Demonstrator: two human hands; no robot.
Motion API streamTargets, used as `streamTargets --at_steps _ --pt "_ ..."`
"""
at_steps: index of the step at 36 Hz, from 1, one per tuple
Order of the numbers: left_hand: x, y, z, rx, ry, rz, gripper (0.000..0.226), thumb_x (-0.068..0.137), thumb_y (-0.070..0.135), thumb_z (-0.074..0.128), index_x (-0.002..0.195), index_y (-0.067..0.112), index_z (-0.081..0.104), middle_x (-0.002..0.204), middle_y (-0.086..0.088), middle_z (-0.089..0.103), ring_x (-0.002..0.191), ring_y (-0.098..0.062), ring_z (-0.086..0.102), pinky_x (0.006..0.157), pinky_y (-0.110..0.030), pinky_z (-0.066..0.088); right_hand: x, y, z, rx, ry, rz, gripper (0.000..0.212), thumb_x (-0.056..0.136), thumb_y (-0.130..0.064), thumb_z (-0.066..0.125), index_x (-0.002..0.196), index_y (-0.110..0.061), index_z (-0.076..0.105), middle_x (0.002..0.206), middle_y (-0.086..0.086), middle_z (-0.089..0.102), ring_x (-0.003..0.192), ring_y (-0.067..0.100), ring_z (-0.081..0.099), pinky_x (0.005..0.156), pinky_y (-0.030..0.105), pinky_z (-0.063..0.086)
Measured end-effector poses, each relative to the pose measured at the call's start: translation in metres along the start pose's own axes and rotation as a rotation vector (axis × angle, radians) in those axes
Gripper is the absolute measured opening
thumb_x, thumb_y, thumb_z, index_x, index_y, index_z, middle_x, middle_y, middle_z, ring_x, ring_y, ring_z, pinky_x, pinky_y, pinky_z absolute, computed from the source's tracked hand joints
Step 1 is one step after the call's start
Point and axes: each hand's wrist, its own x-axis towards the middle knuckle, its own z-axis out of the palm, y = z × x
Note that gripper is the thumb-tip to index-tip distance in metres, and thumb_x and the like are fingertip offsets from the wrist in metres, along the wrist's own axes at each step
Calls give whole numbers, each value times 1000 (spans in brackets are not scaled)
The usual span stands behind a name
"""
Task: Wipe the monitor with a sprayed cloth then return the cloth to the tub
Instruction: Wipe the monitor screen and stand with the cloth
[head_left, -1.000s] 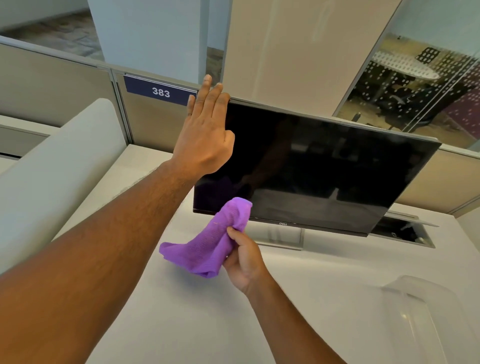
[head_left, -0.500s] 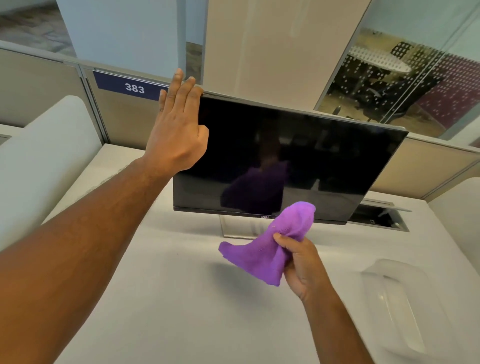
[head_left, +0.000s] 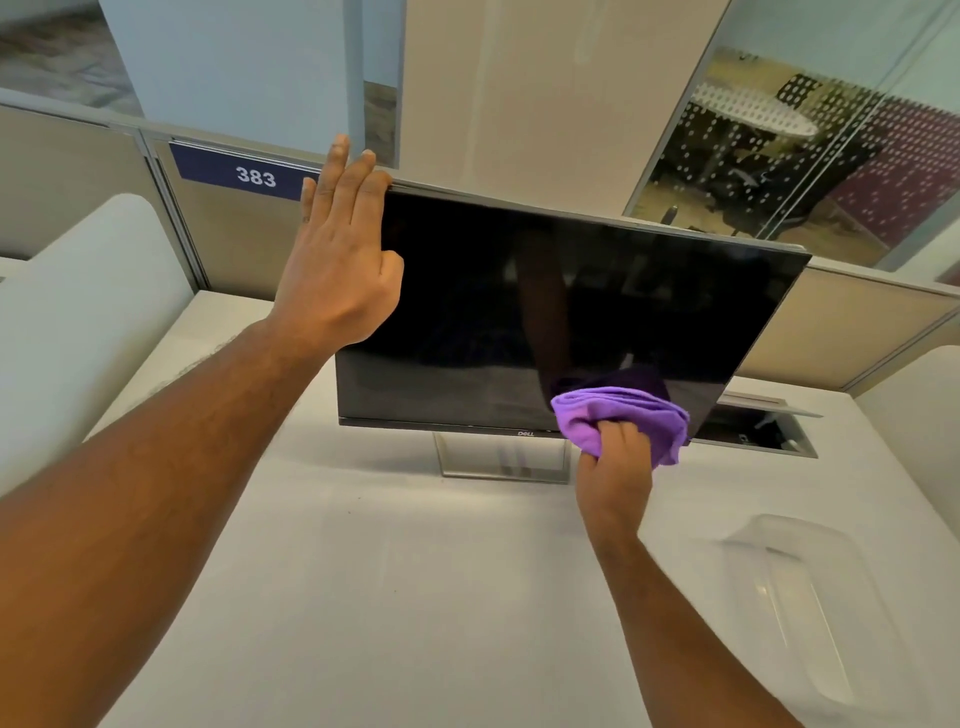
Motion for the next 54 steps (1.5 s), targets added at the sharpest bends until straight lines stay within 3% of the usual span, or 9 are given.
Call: streamTargets --at_steps 4,11,18,28,37,44,49,54 --pt "1 -2 1 -3 4 6 68 90 18 39 157 13 25 171 -4 8 157 -18 -9 126 -46 -3 -10 13 4 -59 -26 -129 30 85 -3 79 115 -3 72 112 14 72 105 36 66 91 45 59" --pt "2 0 3 -6 19 2 67 90 17 39 156 12 27 171 -5 10 157 -20 -8 126 -47 -3 -9 11 3 -72 -59 -179 30 85 -1 80 115 -1 75 114 15 75 106 38 70 98 50 57" --pt "0 3 2 -7 13 -5 67 90 17 39 156 10 27 169 -7 14 157 -22 -5 127 -48 0 -19 -24 15 -84 -77 -249 25 92 -5 67 116 -3 75 117 13 75 110 35 70 99 49 55" --pt "-2 4 0 11 8 -4 66 91 16 42 155 7 28 167 -11 19 157 -25 0 127 -50 5 -39 -102 42 -137 -104 -390 31 78 -6 76 108 -11 77 107 4 77 98 29 73 89 40 60" --pt "-4 6 -4 5 -4 1 69 87 16 40 153 4 29 165 -13 22 157 -28 2 126 -52 7 -52 -170 55 -240 -295 -449 35 74 -23 84 108 -24 77 106 -7 75 94 16 72 84 28 58" --pt "-4 5 -3 16 0 4 68 88 15 42 154 4 29 165 -13 22 157 -28 2 126 -51 7 -59 -223 62 -338 -449 -466 42 70 -32 86 110 -27 75 108 -8 74 95 15 71 84 30 57" --pt "-4 3 -3 21 -6 2 70 88 17 41 155 5 26 166 -13 19 157 -26 1 126 -51 5 -63 -253 69 -306 -535 -469 46 88 -23 76 131 -18 63 129 2 67 114 24 65 101 38 52" --pt "-3 2 -2 29 -10 9 70 89 21 39 156 5 26 167 -12 18 157 -25 1 126 -50 5 -60 -271 76 -144 -689 -428 33 96 -17 69 128 -13 64 125 8 67 114 29 62 106 40 51"
